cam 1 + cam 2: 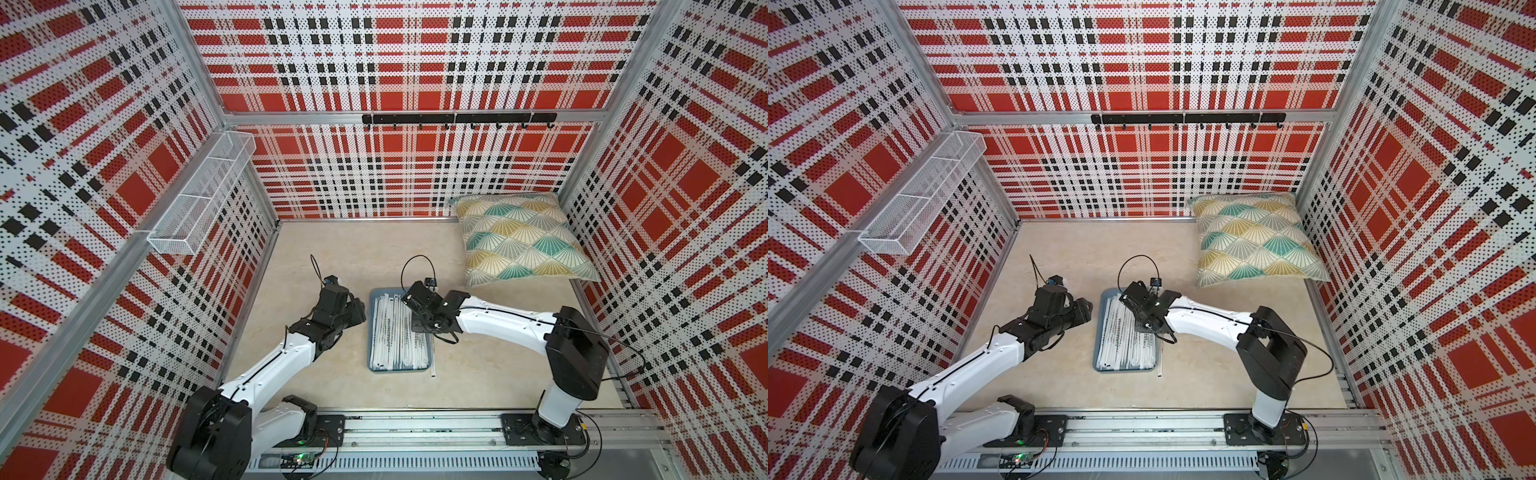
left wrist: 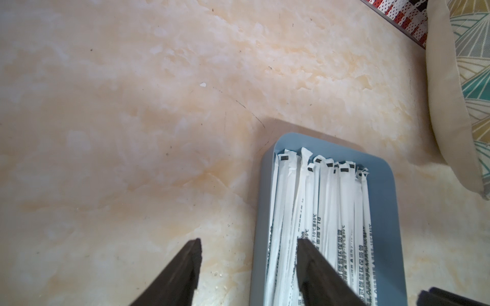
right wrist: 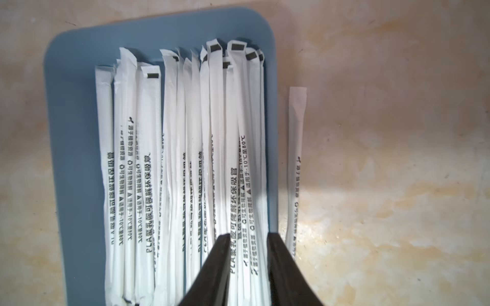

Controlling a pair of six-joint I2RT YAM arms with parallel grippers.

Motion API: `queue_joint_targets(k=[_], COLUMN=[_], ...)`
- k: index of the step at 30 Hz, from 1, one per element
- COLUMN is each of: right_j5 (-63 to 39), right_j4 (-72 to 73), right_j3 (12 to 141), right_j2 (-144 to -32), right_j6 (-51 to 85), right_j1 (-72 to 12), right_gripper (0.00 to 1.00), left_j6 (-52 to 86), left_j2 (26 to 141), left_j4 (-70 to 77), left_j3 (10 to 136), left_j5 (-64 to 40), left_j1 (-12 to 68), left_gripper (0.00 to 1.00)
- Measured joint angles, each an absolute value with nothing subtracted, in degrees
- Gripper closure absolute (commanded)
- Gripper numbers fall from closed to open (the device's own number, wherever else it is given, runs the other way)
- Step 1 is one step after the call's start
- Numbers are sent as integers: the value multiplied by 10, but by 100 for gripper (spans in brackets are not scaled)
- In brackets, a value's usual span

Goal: Put the straws into the storage box
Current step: Place the straw in the storage box, then pick up the straw from the center of the board.

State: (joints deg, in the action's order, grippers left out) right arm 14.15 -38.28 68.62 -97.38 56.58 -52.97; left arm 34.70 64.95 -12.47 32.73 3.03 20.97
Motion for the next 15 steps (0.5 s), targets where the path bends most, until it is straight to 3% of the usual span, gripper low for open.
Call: queue_joint_targets(k=[10,15], right_j5=[126,116], right_j4=[-356,-331], right_j3=[646,651], right_j2=[-1027,-1058], right_j6=[550,546], right_j1=[-496,-496], right_gripper=[62,72], left_j6=[345,346], left_j2=[682,684], left_j4=[-124,-124], left_j3=[332,332], left_j5=[29,30], left_j1=[245,252], left_gripper=[35,35])
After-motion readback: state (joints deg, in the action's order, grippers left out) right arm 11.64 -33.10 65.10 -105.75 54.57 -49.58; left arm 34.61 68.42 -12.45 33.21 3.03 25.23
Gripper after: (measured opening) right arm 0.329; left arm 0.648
